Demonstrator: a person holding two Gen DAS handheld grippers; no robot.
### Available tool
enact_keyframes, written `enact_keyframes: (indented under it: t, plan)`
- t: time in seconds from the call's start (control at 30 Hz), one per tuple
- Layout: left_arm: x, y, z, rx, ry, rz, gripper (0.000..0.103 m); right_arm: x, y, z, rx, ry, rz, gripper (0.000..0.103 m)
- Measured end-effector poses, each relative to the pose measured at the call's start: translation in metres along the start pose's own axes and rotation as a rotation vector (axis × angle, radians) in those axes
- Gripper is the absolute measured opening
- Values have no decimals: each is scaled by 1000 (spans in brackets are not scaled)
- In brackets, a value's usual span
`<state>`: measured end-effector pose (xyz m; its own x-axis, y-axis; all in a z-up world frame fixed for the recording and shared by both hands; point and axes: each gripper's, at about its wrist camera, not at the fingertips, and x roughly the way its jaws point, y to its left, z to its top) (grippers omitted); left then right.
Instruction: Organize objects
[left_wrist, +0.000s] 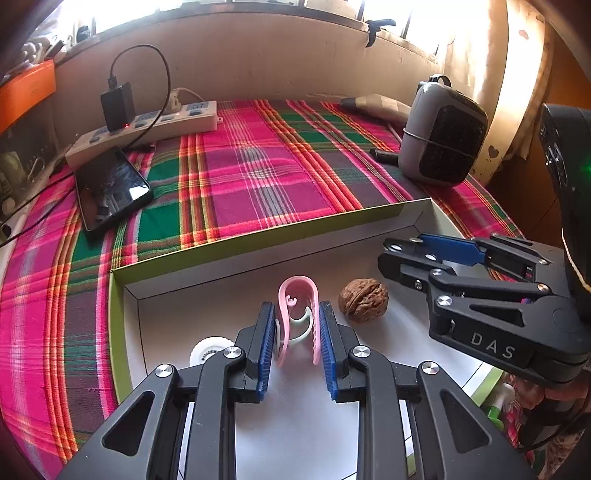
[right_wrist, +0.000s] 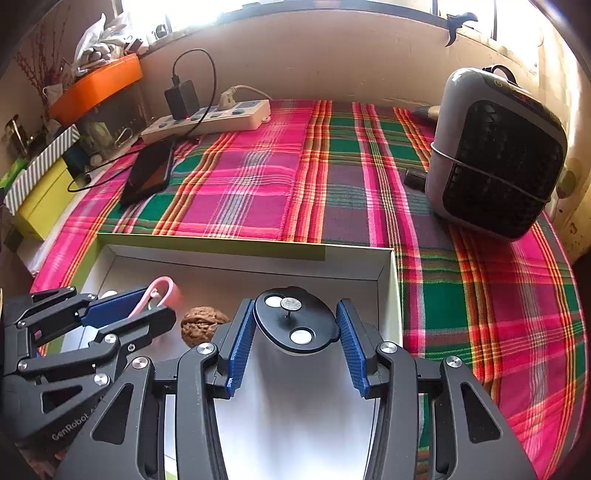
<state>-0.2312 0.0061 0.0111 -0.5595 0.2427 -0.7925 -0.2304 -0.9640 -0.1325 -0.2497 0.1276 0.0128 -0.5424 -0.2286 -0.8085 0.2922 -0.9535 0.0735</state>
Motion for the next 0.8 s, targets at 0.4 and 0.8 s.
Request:
enact_keyframes:
  t: [0.4,0.8]
  plan:
    - [0,0,0,-1,5,6,21,4,3,3,-6,14,-1,46]
    - [-11,2,-7,-18,-4,2,30,-6,0,-4,34,-6,4,48]
